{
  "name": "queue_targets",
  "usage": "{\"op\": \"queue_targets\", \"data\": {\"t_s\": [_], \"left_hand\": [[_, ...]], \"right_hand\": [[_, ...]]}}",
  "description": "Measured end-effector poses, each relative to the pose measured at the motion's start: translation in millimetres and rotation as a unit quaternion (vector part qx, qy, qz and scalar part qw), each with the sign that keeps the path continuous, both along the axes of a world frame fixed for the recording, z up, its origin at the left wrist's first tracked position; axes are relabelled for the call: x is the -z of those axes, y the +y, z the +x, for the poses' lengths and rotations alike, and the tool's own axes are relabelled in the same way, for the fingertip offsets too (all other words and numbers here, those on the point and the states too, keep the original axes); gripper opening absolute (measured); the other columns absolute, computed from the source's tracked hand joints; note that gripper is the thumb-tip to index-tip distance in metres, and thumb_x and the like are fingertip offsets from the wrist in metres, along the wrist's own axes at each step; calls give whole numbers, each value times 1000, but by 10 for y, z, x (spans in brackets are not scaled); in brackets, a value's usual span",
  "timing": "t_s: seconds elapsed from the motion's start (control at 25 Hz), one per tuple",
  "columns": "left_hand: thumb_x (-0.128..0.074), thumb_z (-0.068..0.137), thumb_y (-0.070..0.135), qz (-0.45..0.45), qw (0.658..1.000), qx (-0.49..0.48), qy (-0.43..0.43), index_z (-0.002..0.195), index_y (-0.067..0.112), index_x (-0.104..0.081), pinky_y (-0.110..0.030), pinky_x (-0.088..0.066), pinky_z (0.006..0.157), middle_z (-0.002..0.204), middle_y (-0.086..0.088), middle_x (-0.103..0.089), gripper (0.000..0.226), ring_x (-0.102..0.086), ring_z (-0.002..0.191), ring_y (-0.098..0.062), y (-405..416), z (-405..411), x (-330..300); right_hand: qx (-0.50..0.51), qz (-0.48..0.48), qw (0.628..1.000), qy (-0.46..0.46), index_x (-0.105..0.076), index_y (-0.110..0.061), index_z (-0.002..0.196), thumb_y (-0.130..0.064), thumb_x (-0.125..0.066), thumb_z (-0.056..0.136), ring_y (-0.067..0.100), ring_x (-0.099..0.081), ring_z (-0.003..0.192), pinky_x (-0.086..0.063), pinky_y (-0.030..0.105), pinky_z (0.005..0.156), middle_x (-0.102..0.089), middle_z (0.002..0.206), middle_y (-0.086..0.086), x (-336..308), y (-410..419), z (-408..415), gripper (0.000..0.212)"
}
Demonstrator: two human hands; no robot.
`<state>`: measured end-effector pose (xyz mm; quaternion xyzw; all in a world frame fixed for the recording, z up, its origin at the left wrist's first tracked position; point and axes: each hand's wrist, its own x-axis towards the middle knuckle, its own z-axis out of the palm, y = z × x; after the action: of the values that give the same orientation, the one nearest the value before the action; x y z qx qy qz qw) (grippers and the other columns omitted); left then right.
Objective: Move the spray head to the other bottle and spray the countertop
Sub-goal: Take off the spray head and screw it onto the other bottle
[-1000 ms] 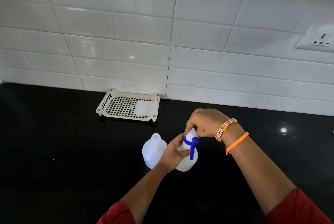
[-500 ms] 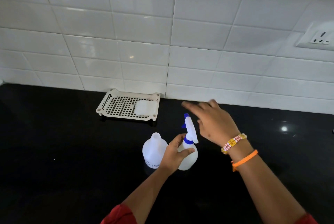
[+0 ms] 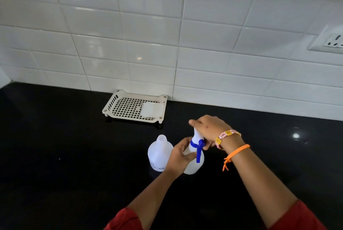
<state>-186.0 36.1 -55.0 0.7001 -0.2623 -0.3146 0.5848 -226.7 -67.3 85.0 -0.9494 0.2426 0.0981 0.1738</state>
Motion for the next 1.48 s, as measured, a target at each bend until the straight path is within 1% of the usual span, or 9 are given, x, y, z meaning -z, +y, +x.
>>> {"op": "queue_targets", "data": {"t_s": [0.24,0.44,0.56,0.8,0.96,1.08,1.2,1.32,1.48], "left_hand": [[-69,83,13,11,999,9,43,109,34,-51,-25,-38,95,102,20,-59,38,-54,96,-1,1,20,-5],[-67,84,16,-6,998,-30,51,110,35,-51,-6,-37,84,106,21,-59,37,-56,93,9,9,-87,27],[-67,84,15,-9,999,-36,40,109,35,-51,1,-40,71,102,23,-60,36,-55,89,17,5,-106,34],[-70,82,18,-10,999,-29,29,113,29,-54,-1,-41,71,107,14,-63,37,-57,98,1,-12,-71,13],[-69,82,15,-7,999,-29,41,113,31,-53,0,-40,69,102,20,-61,38,-55,94,5,2,-61,19],[-69,83,15,-2,999,-25,46,113,31,-51,-4,-38,74,103,20,-61,38,-55,95,4,5,-65,28],[-69,82,15,-1,998,-17,54,112,31,-52,-9,-40,79,106,18,-62,38,-56,98,1,11,-45,54],[-69,82,18,5,998,-1,55,116,30,-54,-19,-39,91,115,11,-63,39,-55,105,-5,26,-16,50],[-69,83,18,-7,998,4,55,117,24,-60,-8,-42,77,110,11,-66,36,-58,99,2,46,-2,46]], "right_hand": [[-283,-100,953,44,-65,-35,114,-6,-56,83,18,-43,127,-43,36,97,-57,131,-7,-223,-134,-101,44],[-112,-115,985,-57,-29,-30,144,-38,-62,81,22,-58,75,-45,29,63,-65,86,4,-43,-16,-35,72],[1,-124,987,-106,-13,-24,149,-37,-50,91,27,-58,76,-43,30,60,-61,85,8,72,39,-33,70],[-326,-262,908,-1,-60,-37,122,-15,-59,86,23,-16,142,-20,40,111,-35,150,-5,-198,-175,-153,42],[-328,-253,909,-48,-72,-30,103,-33,-65,81,22,-34,131,-32,36,101,-51,136,-5,-145,-155,-71,23],[-236,-235,943,-22,-68,-18,94,-41,-59,84,19,-57,86,-41,28,67,-65,98,2,-92,-21,-50,26],[-70,-146,985,-60,-60,-13,91,-36,-50,91,29,-63,81,-45,32,64,-61,82,8,26,5,35,25],[45,71,995,-54,-48,-19,132,-17,-48,93,21,-68,79,-54,32,70,-70,91,8,106,-341,12,39],[-98,237,966,21,-48,-20,135,1,-63,83,13,-58,114,-48,28,95,-62,122,-4,389,-515,-203,58]]}}
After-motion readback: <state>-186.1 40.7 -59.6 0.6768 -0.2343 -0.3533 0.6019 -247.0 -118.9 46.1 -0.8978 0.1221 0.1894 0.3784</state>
